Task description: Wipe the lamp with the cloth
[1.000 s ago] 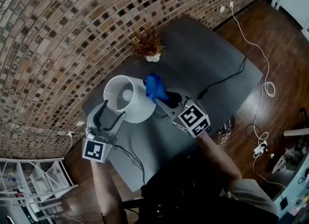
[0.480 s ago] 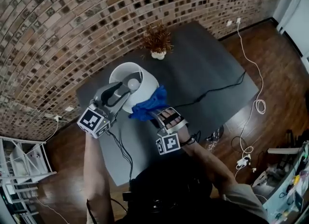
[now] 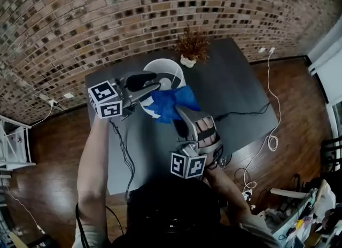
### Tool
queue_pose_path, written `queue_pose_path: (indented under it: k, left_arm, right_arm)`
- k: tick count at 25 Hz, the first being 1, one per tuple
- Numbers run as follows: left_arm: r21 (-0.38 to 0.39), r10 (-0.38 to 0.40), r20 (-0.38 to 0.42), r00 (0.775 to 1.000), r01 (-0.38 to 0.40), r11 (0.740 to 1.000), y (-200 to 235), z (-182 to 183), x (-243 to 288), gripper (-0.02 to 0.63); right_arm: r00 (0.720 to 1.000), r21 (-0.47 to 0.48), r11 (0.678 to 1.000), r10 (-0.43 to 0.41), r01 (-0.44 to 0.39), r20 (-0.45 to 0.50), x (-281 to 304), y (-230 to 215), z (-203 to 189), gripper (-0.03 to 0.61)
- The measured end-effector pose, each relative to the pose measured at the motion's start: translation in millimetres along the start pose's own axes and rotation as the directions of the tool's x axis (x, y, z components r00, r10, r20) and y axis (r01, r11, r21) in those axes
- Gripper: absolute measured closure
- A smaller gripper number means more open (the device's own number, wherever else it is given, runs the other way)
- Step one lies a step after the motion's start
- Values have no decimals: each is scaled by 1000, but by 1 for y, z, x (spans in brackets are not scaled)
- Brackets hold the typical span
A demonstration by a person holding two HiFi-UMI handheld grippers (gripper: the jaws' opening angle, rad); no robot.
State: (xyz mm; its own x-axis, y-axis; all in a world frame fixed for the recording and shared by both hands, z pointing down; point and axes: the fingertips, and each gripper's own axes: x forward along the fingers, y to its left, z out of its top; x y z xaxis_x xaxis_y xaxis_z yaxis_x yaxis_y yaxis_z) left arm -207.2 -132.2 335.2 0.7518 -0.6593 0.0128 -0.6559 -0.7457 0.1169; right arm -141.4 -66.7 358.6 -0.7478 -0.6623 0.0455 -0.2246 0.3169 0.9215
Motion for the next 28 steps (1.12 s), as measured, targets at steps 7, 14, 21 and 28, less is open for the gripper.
queue_pose_path:
  k: [7,14,21,28]
  left_arm:
    - [-15,-16,-1,1000,16,1000,2,-1,-1,472]
    - [62,-9,-7,1000,10,998,-5,-7,-5,476]
    - [83,7,169,986,-21,996,-13,9,-19,477]
    - [47,134,127,983,-141,989,-21,24,-39,314]
  right_arm:
    - [974,-212,955,180,-207,-139,39,125,4,468]
    - [838,-178,833,468,-524,-280,13,247,-35,468]
    - [758,204,802,598,-562,-261,-44,240,-73,468]
    - [854,699,664,498,-266,-147,-70,147,-95,468]
